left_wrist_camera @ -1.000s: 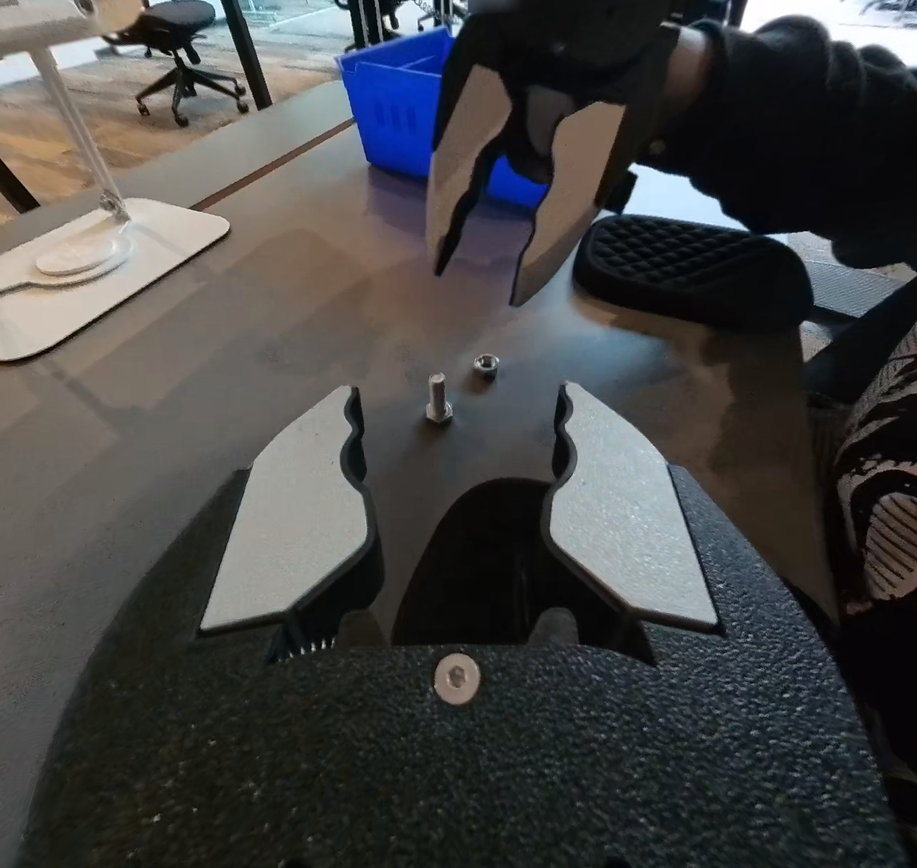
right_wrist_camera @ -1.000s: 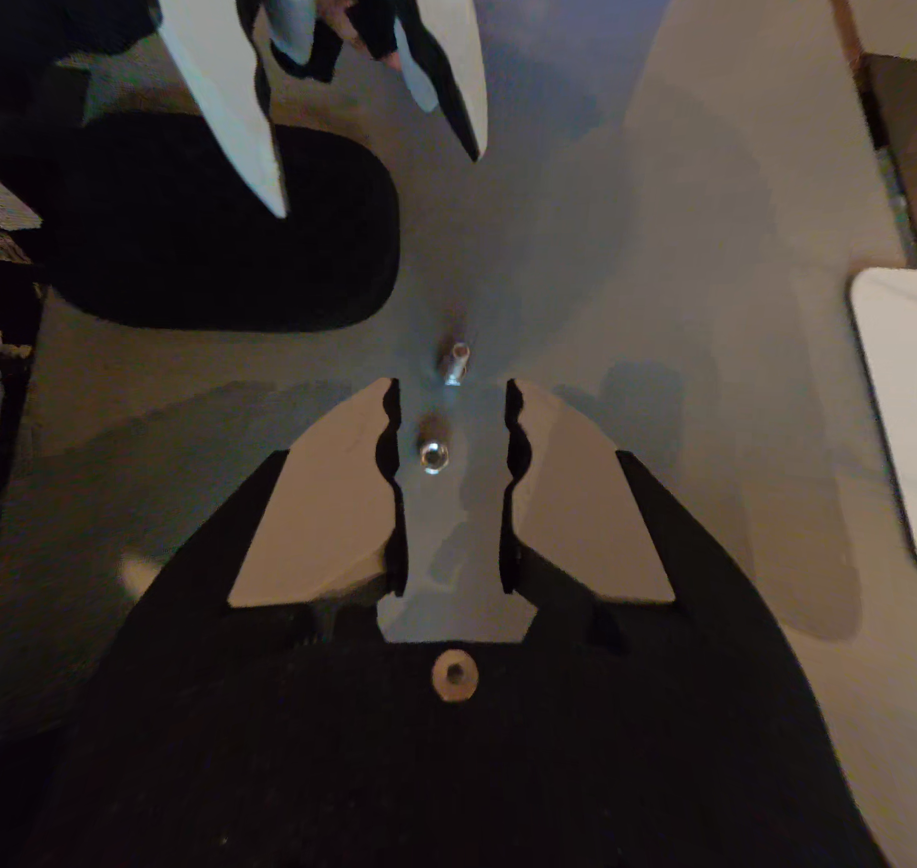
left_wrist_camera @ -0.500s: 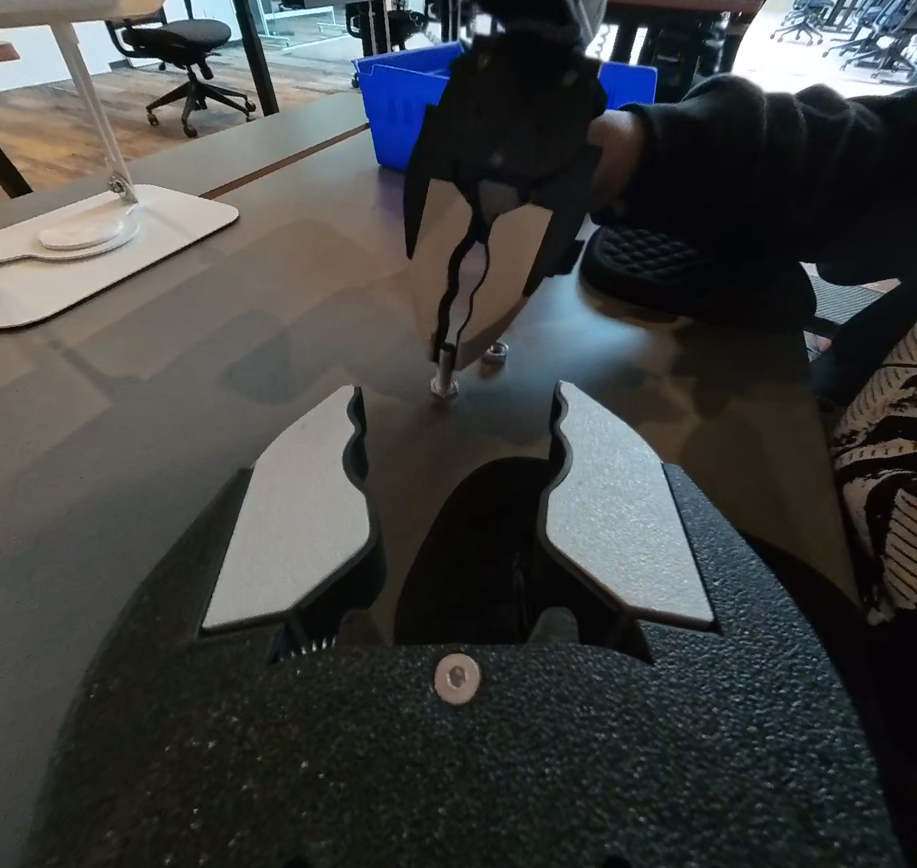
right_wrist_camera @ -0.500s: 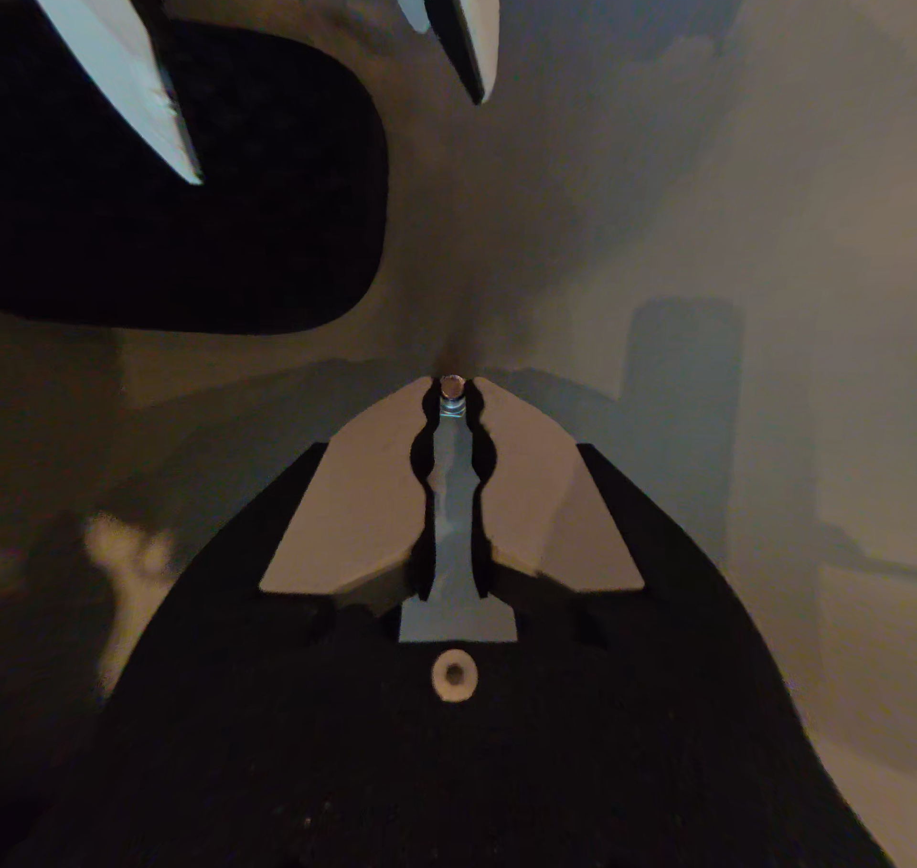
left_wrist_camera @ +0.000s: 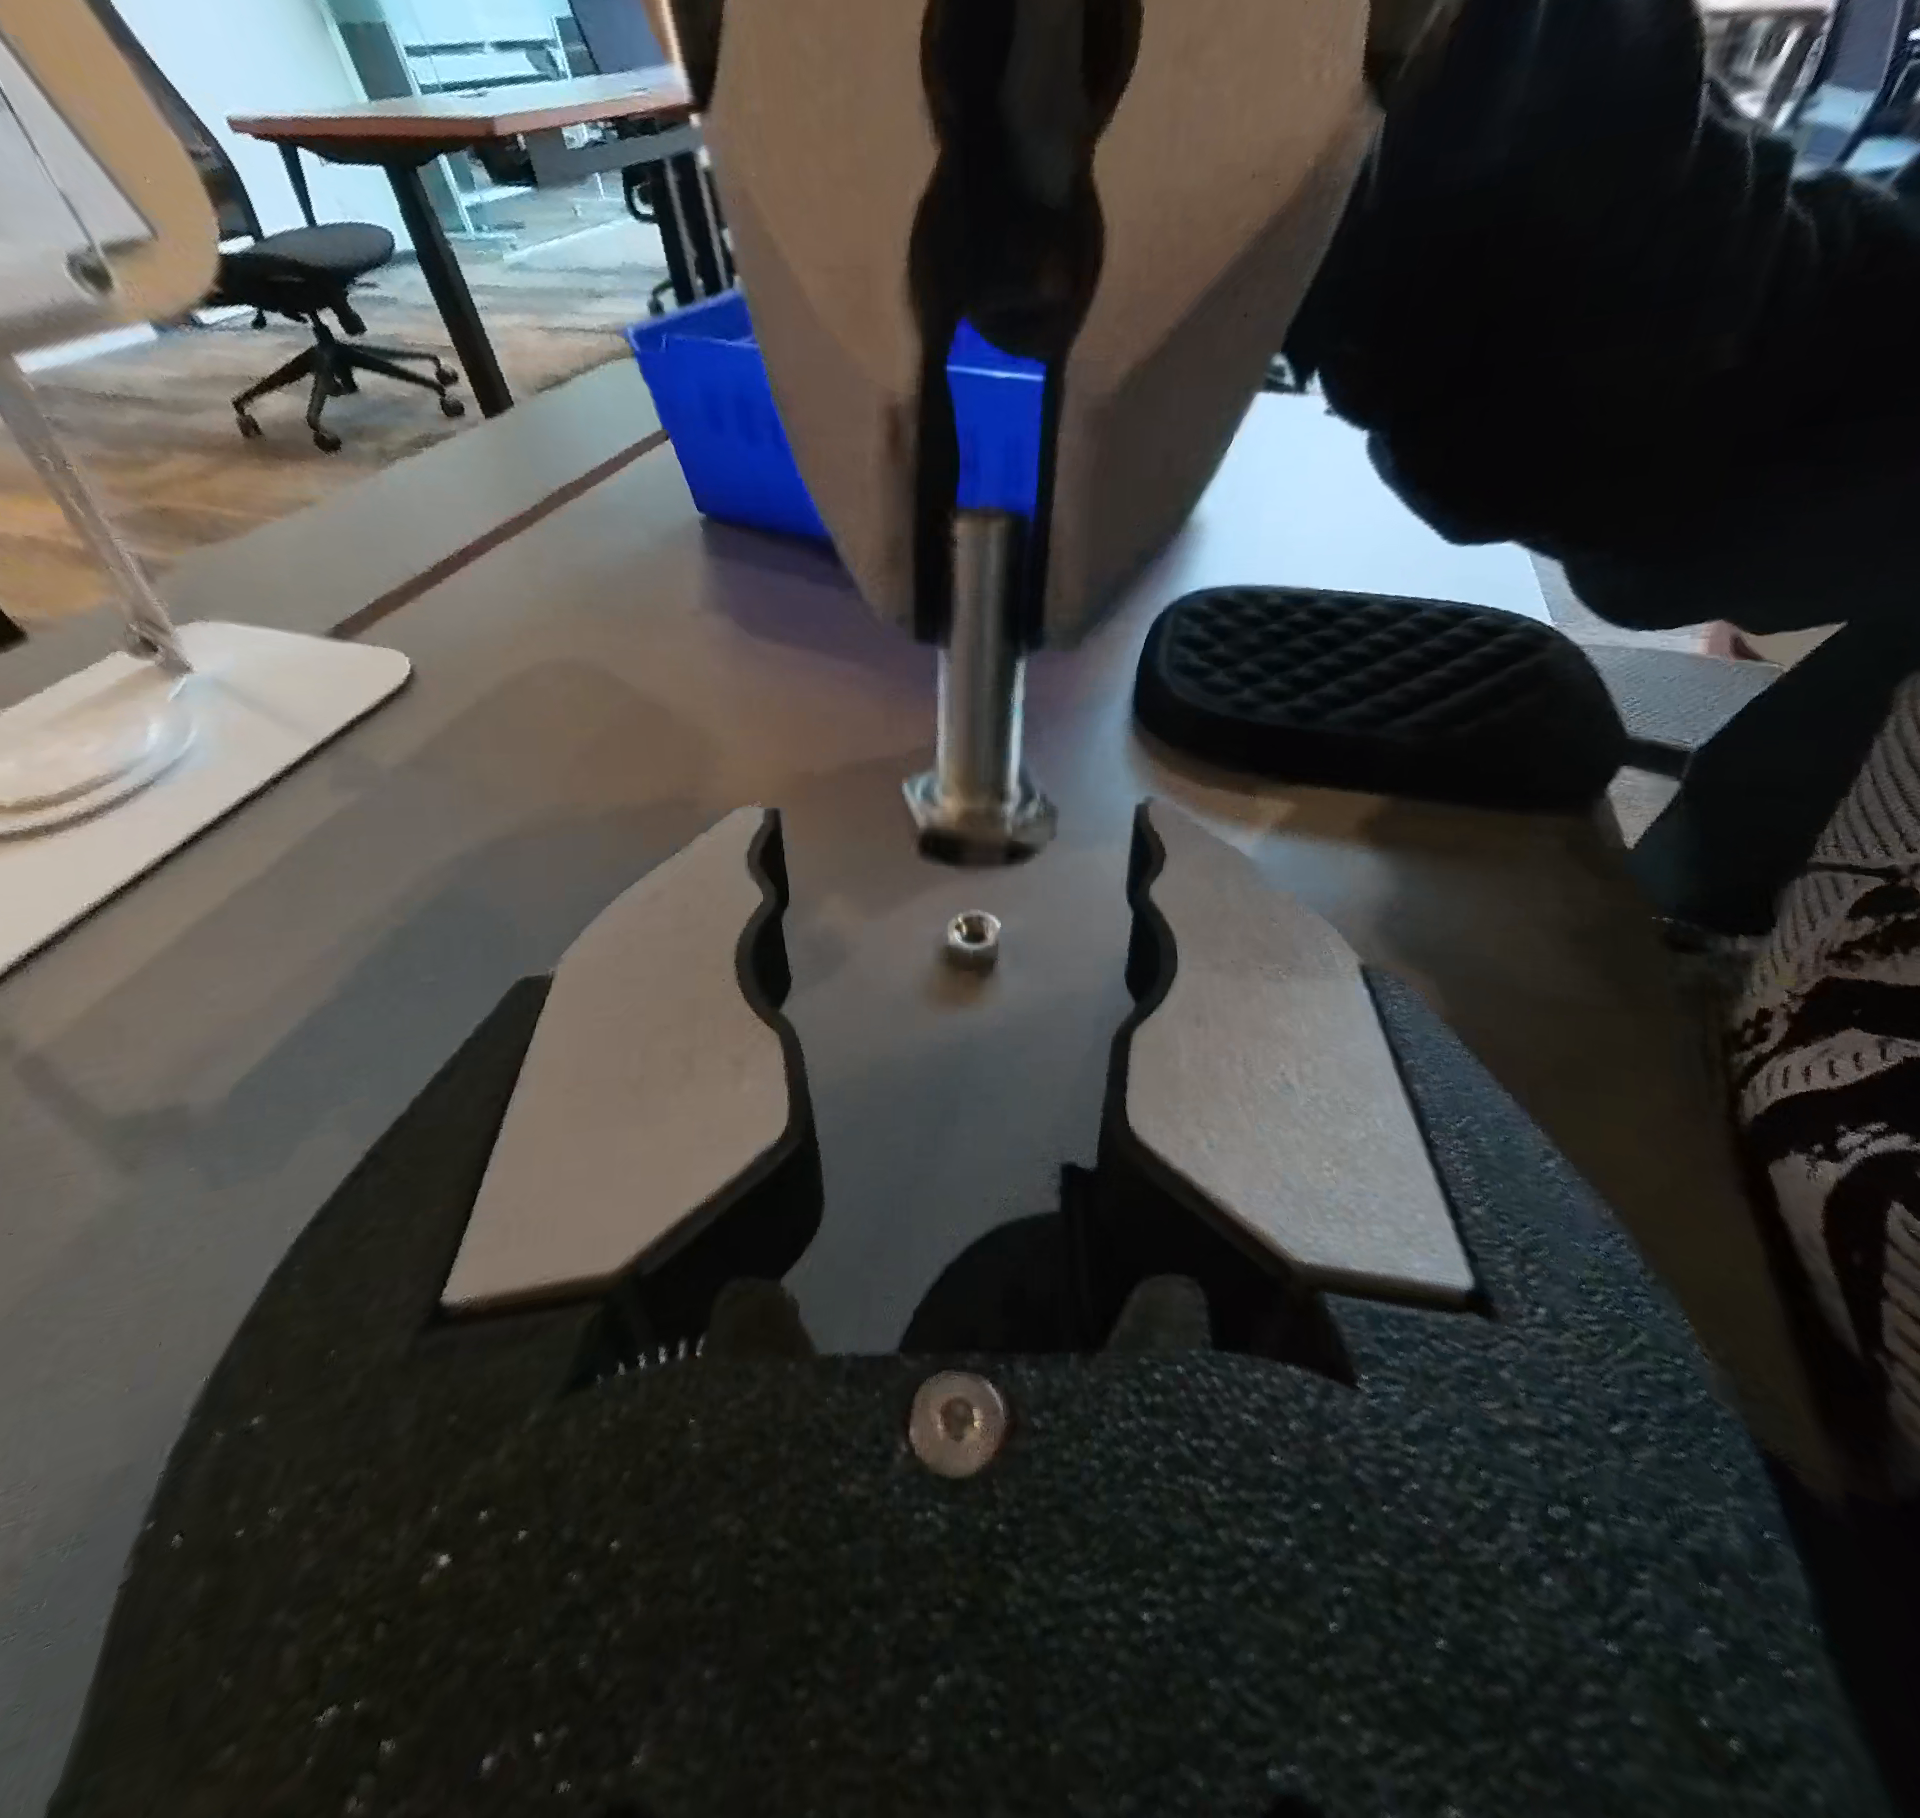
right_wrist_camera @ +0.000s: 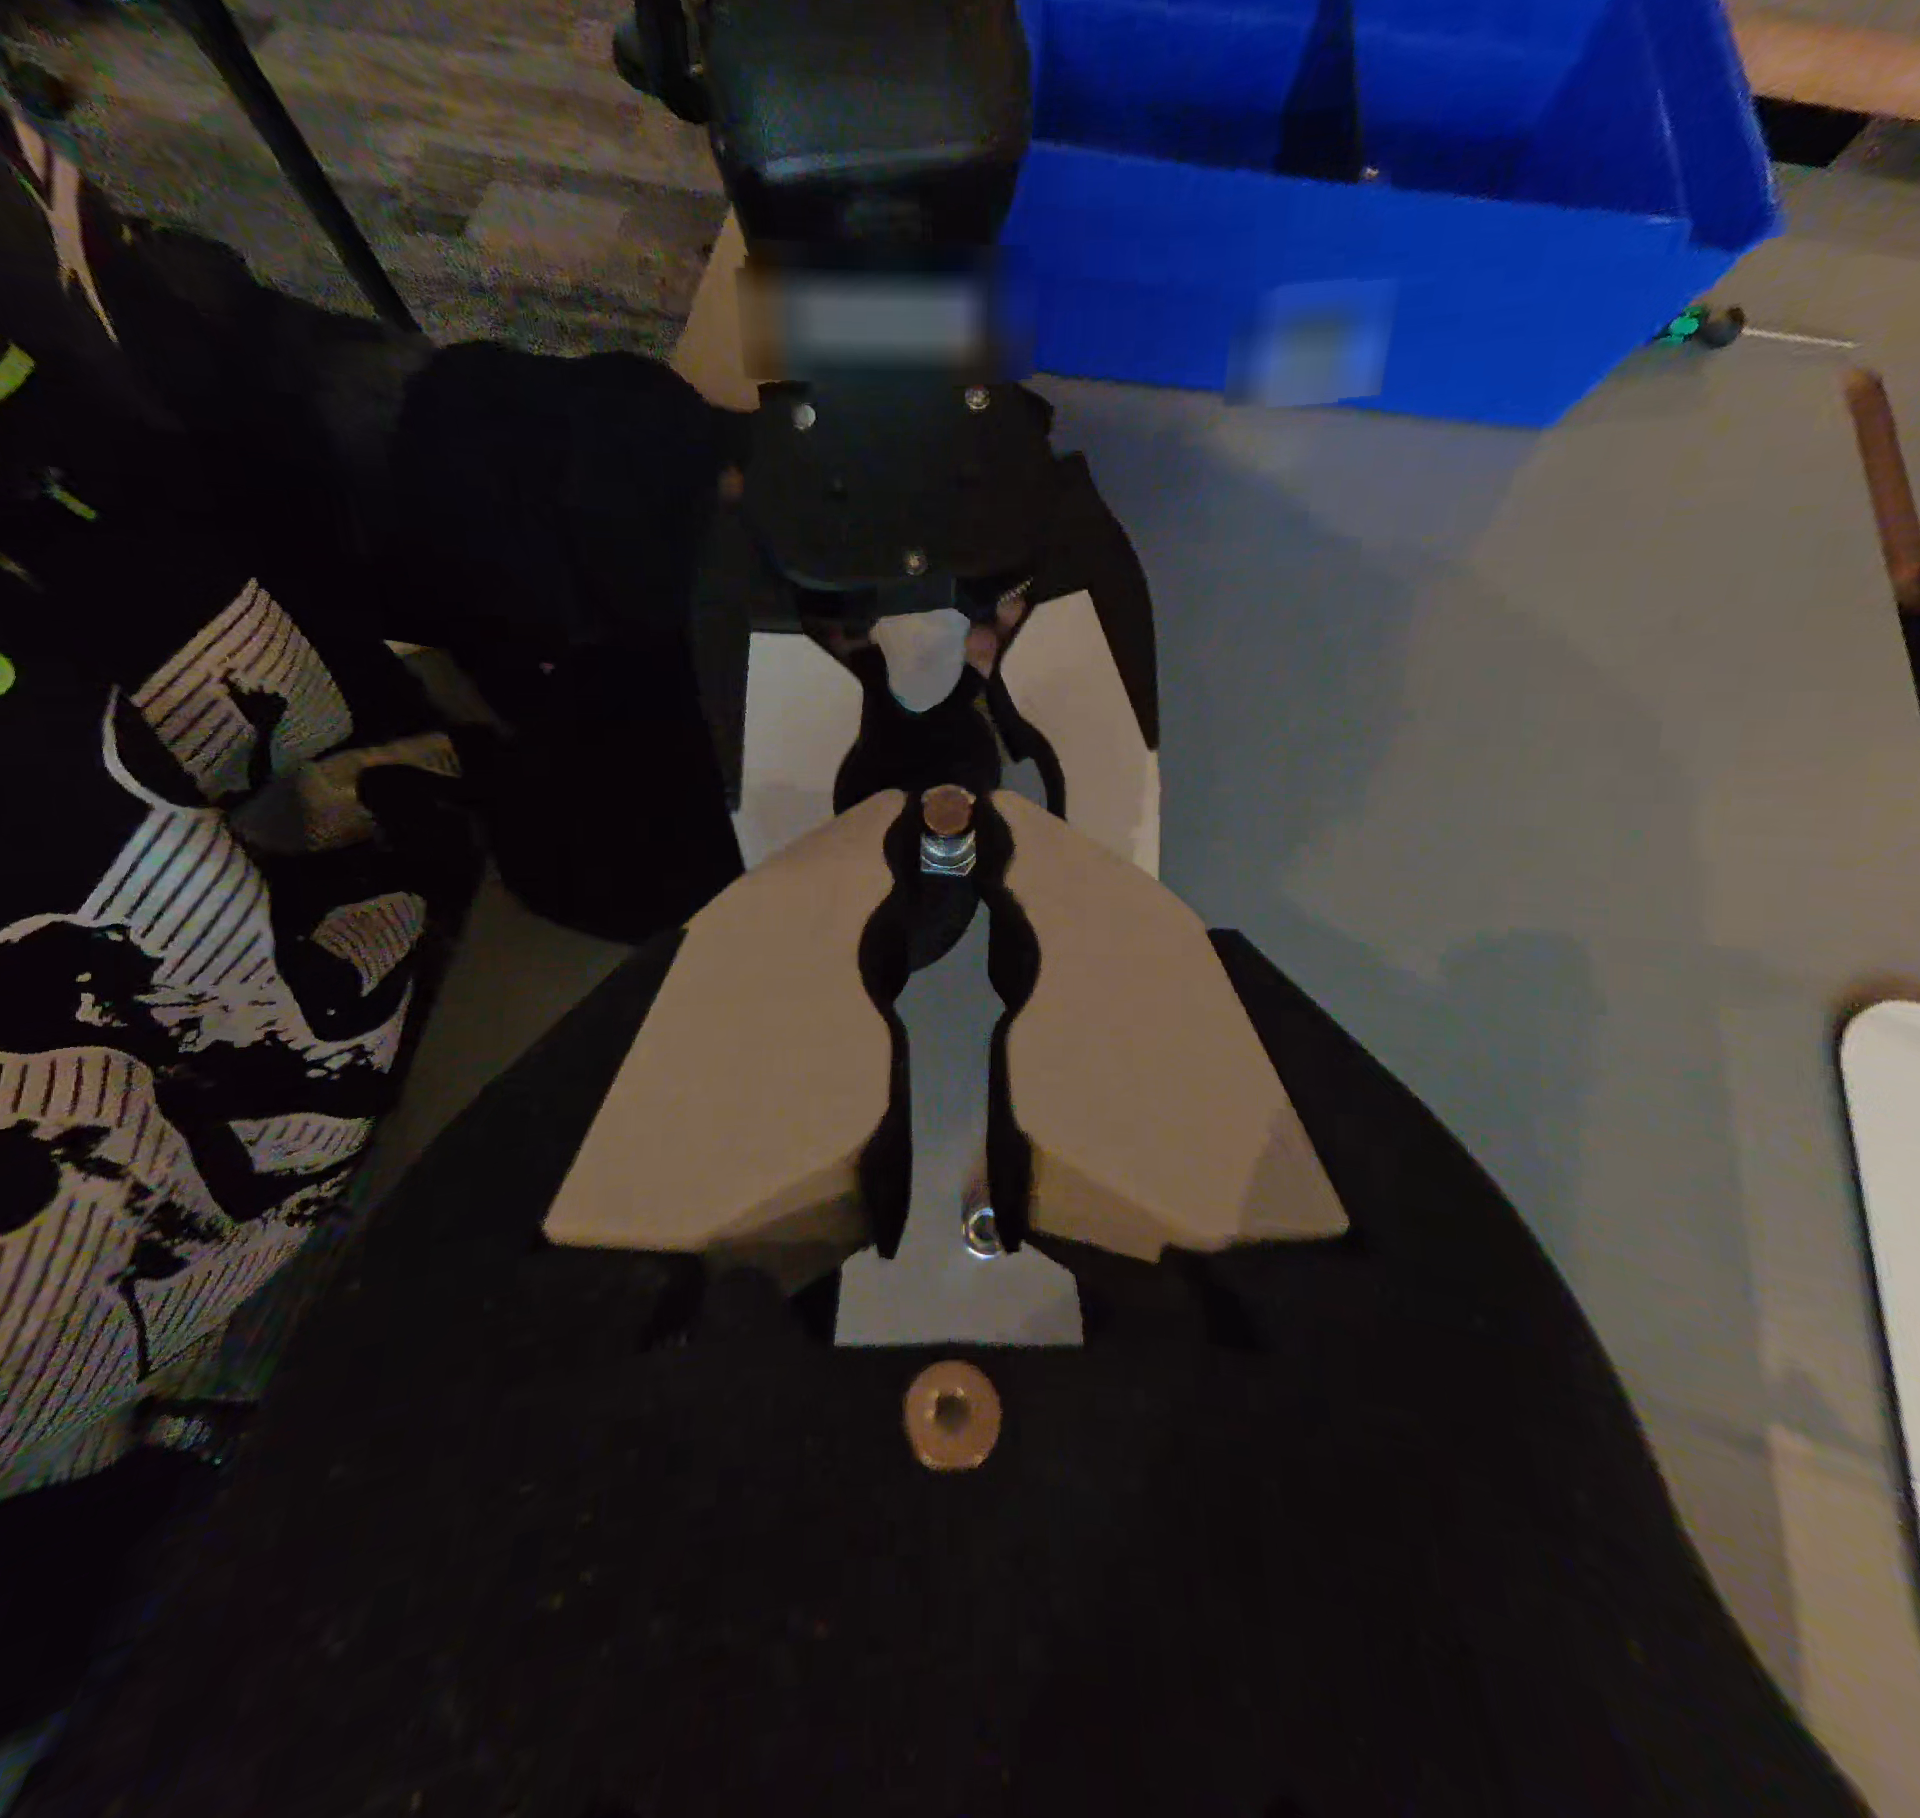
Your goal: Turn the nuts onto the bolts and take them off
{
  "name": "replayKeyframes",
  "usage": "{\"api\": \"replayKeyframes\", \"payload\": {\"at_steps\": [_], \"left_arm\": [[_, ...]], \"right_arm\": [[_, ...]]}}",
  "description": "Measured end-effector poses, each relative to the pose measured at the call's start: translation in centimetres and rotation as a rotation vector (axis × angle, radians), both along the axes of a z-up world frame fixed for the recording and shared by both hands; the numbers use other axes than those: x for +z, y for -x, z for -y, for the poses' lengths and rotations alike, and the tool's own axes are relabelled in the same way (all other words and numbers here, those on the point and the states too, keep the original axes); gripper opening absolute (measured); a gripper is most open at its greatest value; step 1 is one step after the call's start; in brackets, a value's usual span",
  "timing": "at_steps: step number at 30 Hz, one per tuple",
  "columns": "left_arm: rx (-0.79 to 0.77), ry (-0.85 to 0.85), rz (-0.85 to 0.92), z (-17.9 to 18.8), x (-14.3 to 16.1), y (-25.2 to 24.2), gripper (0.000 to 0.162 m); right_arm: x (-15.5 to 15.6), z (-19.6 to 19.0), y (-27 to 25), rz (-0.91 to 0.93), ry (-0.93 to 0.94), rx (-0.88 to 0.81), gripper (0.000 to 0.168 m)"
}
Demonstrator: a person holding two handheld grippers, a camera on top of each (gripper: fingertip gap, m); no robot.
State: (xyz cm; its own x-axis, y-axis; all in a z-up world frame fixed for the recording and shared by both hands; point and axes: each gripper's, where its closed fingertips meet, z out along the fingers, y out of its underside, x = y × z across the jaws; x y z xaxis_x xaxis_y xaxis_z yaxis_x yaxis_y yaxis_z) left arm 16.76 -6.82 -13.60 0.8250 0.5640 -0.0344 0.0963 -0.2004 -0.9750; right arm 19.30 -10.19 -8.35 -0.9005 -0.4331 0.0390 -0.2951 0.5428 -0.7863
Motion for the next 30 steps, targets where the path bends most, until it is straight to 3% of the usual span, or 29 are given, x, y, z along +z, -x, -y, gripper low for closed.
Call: {"api": "replayKeyframes", "payload": {"at_steps": [8,23,30], "left_arm": [[-0.017,-0.045,-0.083,-1.3,3.3,0.3,0.046],[-0.028,-0.045,-0.103,-2.7,3.3,0.7,0.022],[-0.033,-0.076,-0.092,-2.7,3.4,0.9,0.02]], "right_arm": [[1.7,-0.1,-0.5,-0.02,0.032,0.011,0.009],[1.6,-1.1,-0.1,-0.055,0.012,-0.018,0.009],[1.2,-1.2,0.1,-0.05,0.003,-0.025,0.009]]}}
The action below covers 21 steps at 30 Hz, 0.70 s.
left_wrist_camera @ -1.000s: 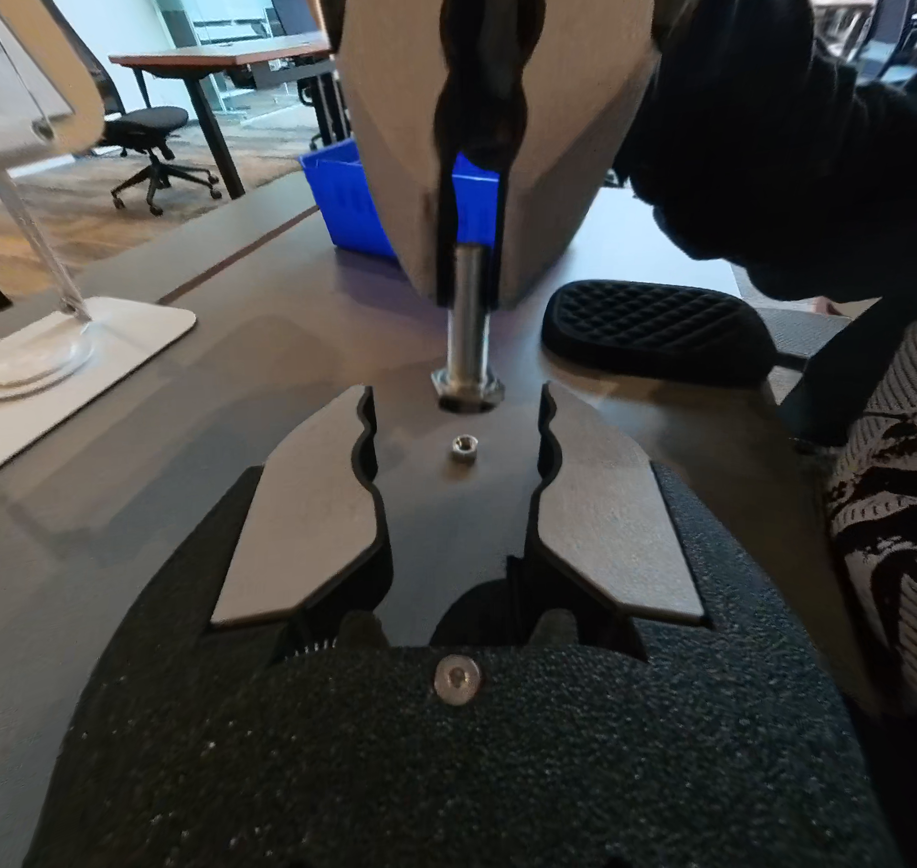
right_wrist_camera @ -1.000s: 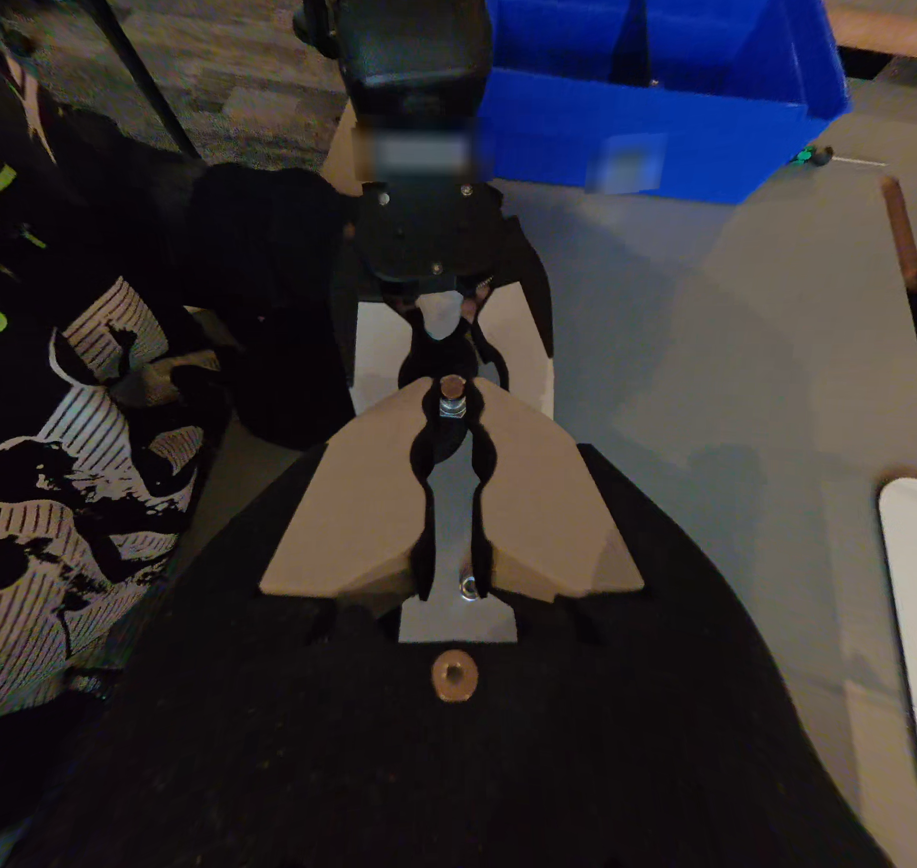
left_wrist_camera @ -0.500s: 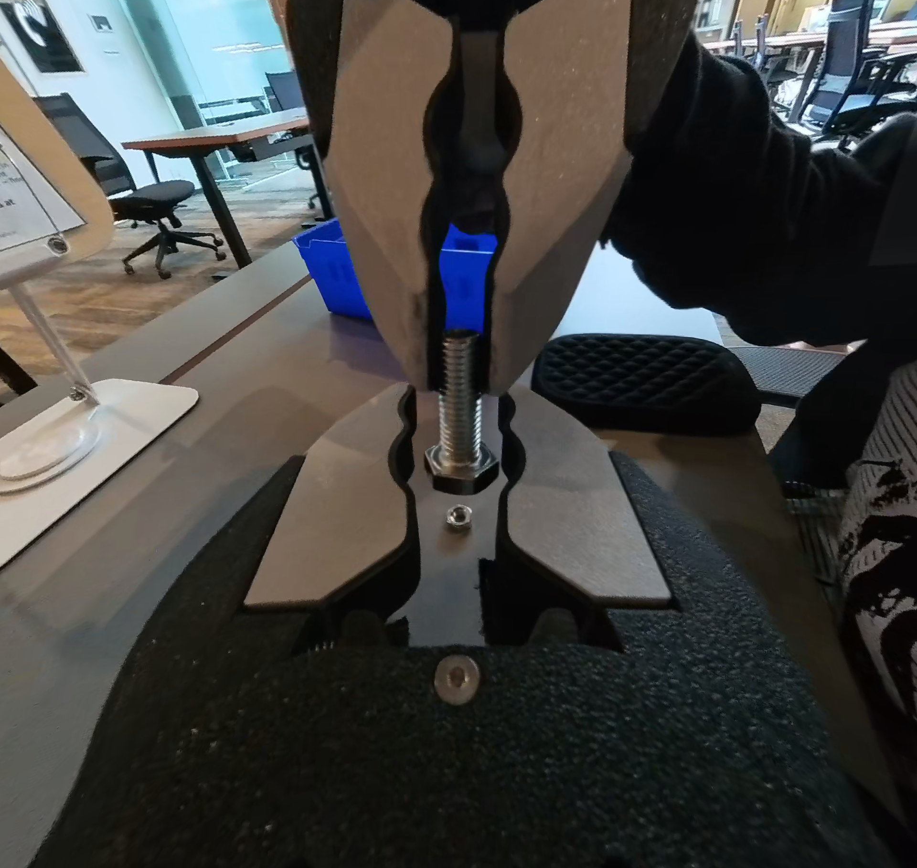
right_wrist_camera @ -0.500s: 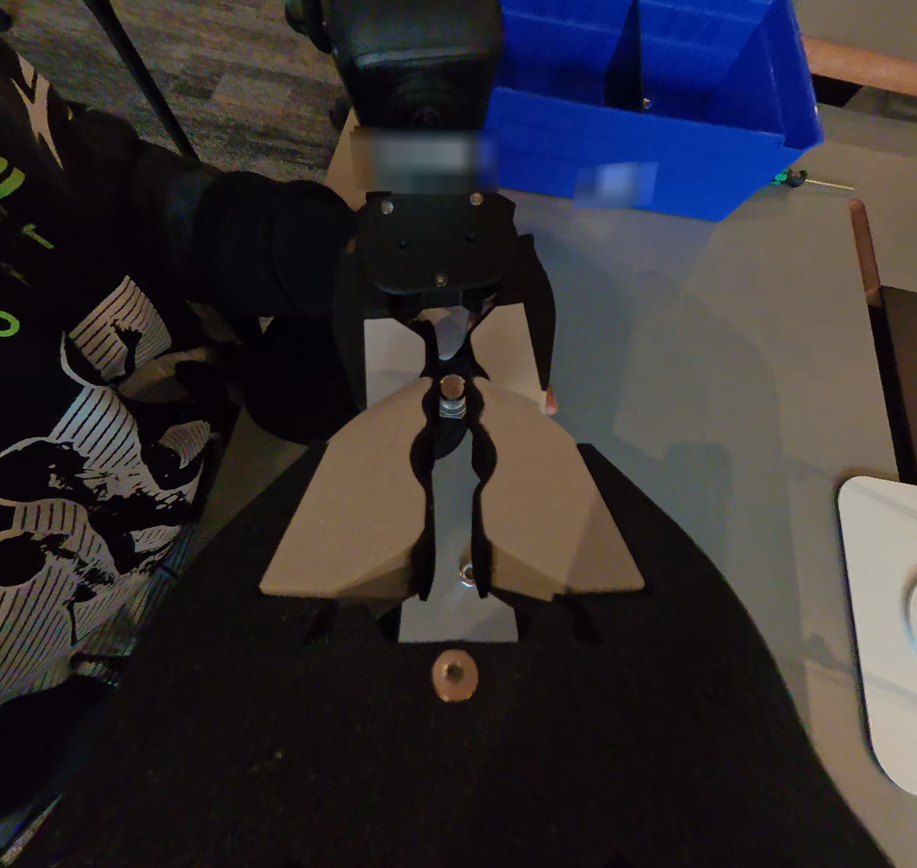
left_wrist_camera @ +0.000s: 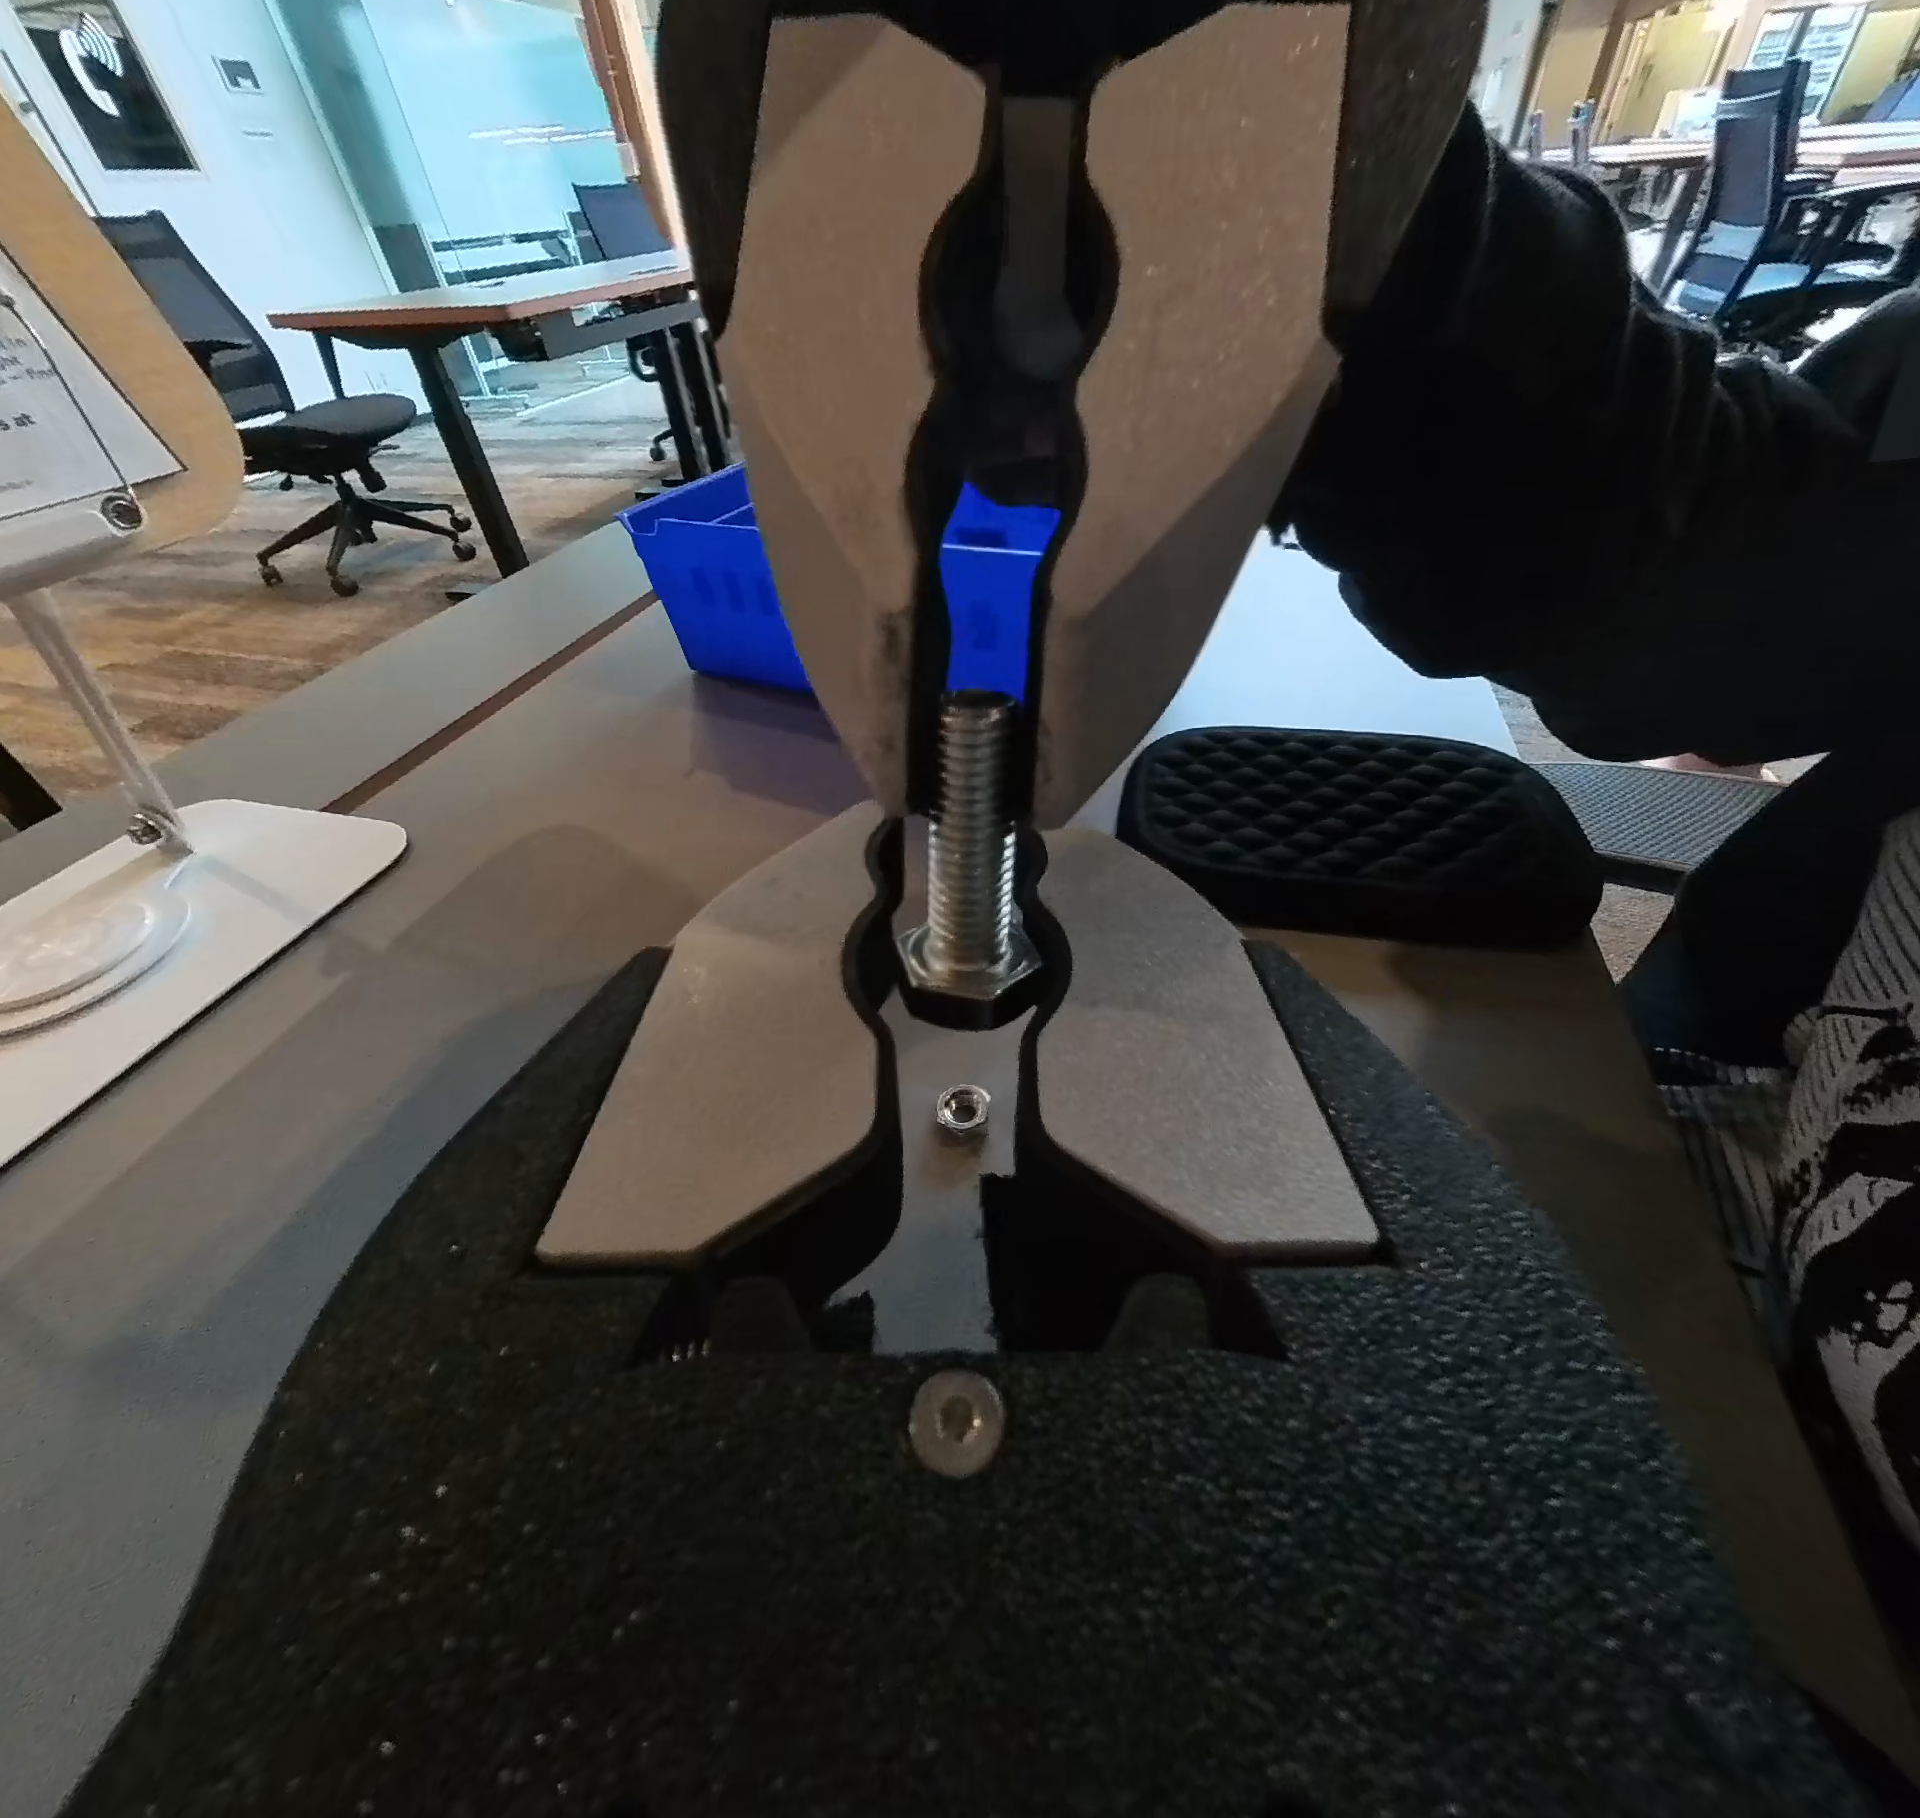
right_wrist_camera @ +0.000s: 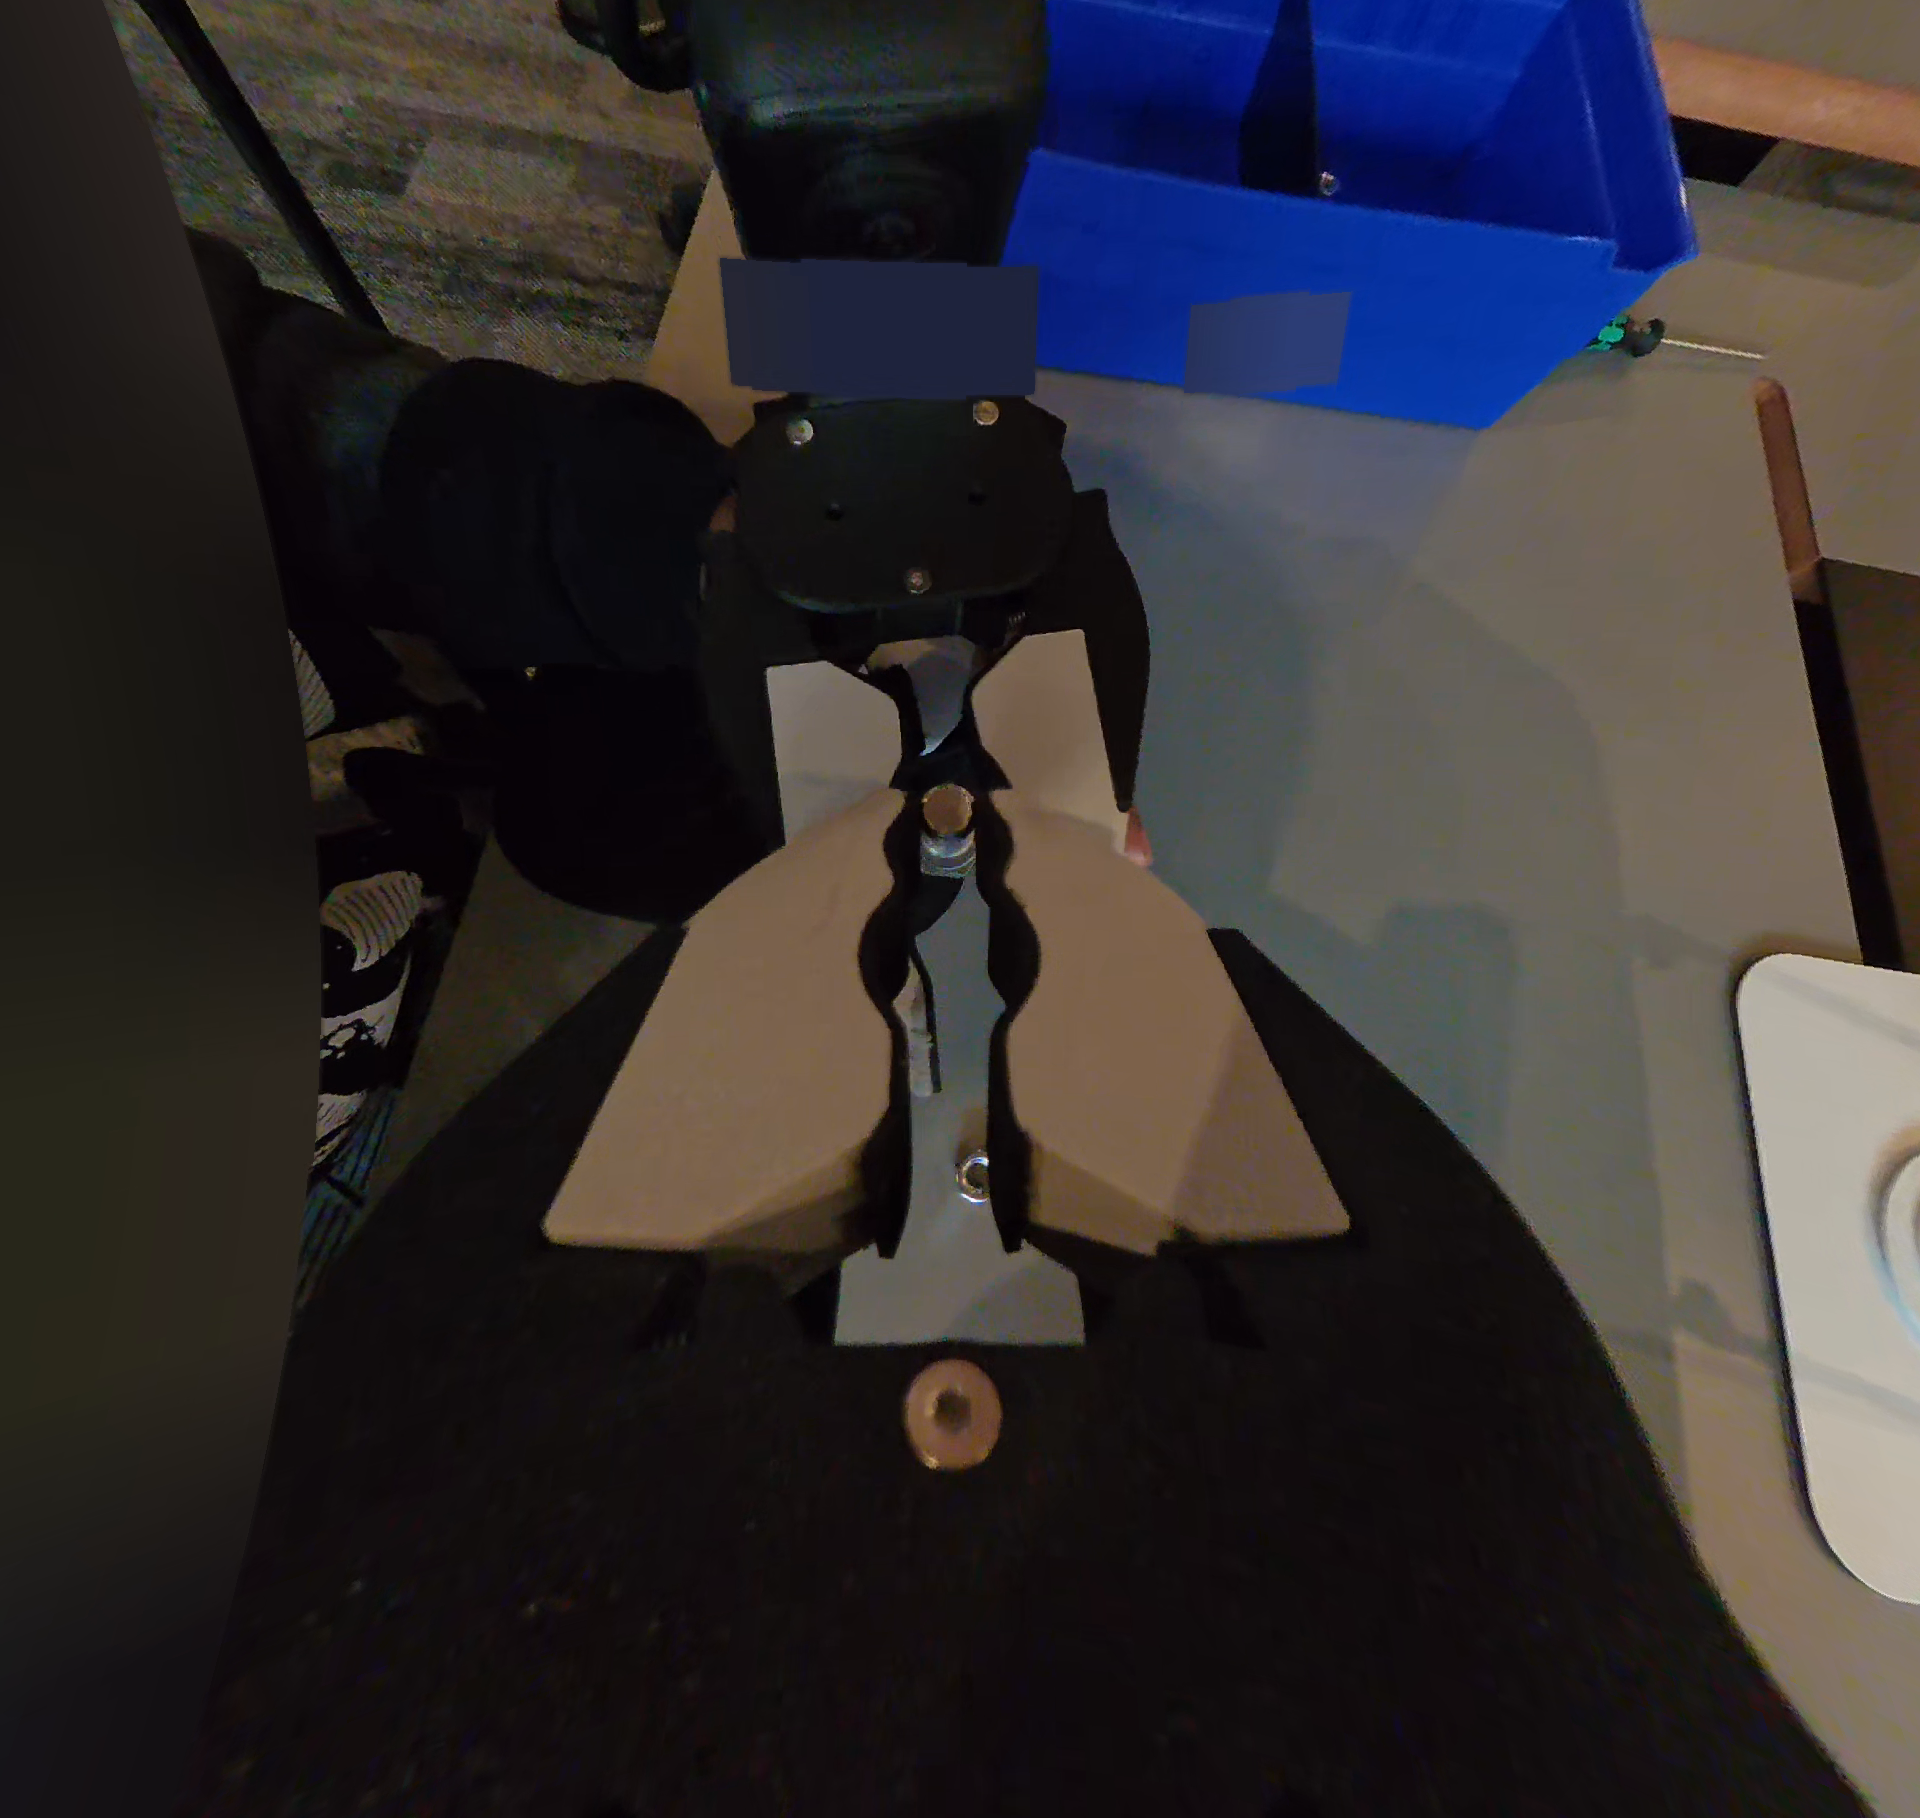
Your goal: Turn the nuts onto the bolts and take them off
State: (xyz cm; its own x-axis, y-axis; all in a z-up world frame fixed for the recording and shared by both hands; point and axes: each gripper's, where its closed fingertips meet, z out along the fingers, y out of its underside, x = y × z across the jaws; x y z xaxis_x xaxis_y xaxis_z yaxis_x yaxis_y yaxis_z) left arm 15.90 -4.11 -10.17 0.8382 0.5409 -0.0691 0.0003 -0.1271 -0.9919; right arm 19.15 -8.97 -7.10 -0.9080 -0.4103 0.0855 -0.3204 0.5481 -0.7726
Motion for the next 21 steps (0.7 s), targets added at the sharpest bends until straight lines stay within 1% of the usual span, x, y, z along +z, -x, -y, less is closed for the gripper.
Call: {"api": "replayKeyframes", "payload": {"at_steps": [11,21], "left_arm": [[-0.011,0.017,0.004,-0.2,-0.39,0.11,0.021],[-0.024,0.025,-0.009,-0.42,-0.49,0.03,0.013]], "right_arm": [[-0.09,0.04,0.02,0.004,-0.007,0.004,0.009],[-0.15,-0.03,-0.03,0.018,-0.003,0.008,0.009]]}}
